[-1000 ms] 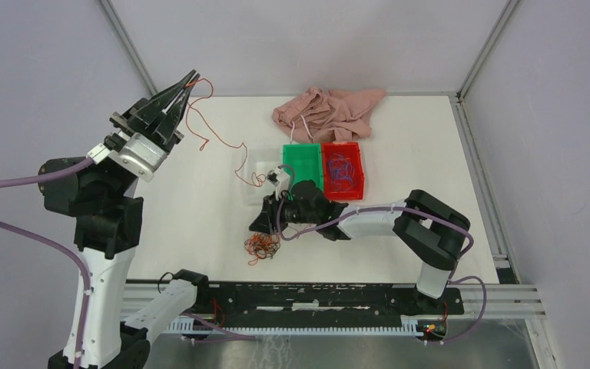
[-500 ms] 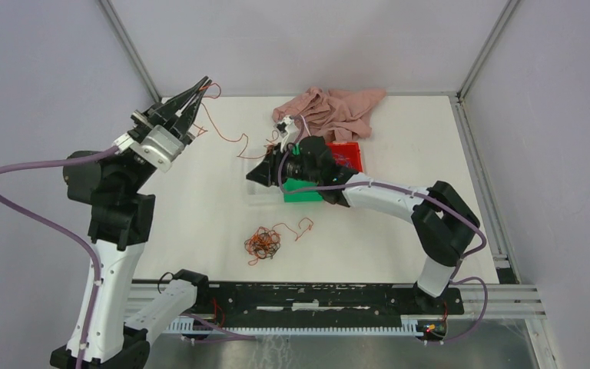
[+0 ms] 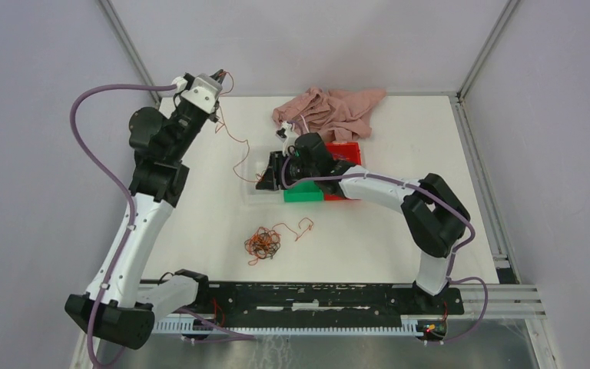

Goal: Untangle the cables

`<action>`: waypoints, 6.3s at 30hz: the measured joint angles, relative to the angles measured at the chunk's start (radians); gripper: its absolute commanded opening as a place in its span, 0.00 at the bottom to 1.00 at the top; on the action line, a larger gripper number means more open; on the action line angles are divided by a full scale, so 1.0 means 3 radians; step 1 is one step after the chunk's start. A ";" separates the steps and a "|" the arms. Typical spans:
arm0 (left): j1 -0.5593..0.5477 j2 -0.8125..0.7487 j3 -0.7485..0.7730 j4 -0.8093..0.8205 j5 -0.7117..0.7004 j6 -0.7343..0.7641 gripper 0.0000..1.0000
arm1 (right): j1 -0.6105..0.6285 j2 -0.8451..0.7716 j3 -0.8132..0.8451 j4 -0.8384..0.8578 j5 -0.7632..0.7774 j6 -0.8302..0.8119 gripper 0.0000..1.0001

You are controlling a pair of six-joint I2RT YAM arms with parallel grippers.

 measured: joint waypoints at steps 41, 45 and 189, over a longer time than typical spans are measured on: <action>-0.0245 0.1005 -0.0505 0.0089 -0.0500 -0.0706 0.03 | -0.0228 -0.1732 -0.1171 -0.0678 0.1302 -0.0295 0.55; -0.0343 0.1085 -0.0553 0.0060 -0.0515 -0.0777 0.03 | -0.0235 -0.1822 -0.1242 -0.0608 0.1385 -0.0309 0.54; -0.0060 -0.0971 -0.0779 -0.2344 0.1994 0.0301 0.03 | 0.0220 -0.1300 -0.0052 -0.0418 -0.0669 -0.0210 0.58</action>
